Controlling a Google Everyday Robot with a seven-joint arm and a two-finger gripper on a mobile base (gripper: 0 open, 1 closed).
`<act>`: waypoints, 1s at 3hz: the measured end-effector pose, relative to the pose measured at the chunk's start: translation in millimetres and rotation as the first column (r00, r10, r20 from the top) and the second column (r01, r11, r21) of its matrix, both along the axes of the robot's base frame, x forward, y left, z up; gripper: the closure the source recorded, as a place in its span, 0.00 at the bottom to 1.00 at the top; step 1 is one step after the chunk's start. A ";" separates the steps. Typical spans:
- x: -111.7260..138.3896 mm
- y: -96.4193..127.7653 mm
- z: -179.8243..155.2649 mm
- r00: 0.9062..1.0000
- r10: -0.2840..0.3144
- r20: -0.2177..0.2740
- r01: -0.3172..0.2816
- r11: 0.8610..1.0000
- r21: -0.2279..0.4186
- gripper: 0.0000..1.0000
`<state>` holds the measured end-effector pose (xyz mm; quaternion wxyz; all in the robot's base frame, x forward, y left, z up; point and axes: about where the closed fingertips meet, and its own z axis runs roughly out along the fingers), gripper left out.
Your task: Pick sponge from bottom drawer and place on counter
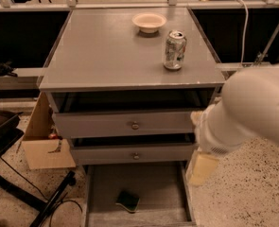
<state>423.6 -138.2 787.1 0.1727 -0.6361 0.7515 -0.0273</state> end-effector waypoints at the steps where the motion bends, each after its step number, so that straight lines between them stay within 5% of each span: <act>1: 21.8 14.9 -93.2 0.999 0.015 -0.039 -0.014 1.000 0.012 0.00; 2: 41.8 24.4 -164.5 0.998 -0.006 -0.068 0.011 0.998 0.066 0.00; 3: 43.3 24.7 -168.9 0.998 -0.004 -0.069 0.007 0.999 0.047 0.00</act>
Offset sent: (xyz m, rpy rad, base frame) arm 0.0607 0.0302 -0.2308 0.1078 0.0966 -0.0342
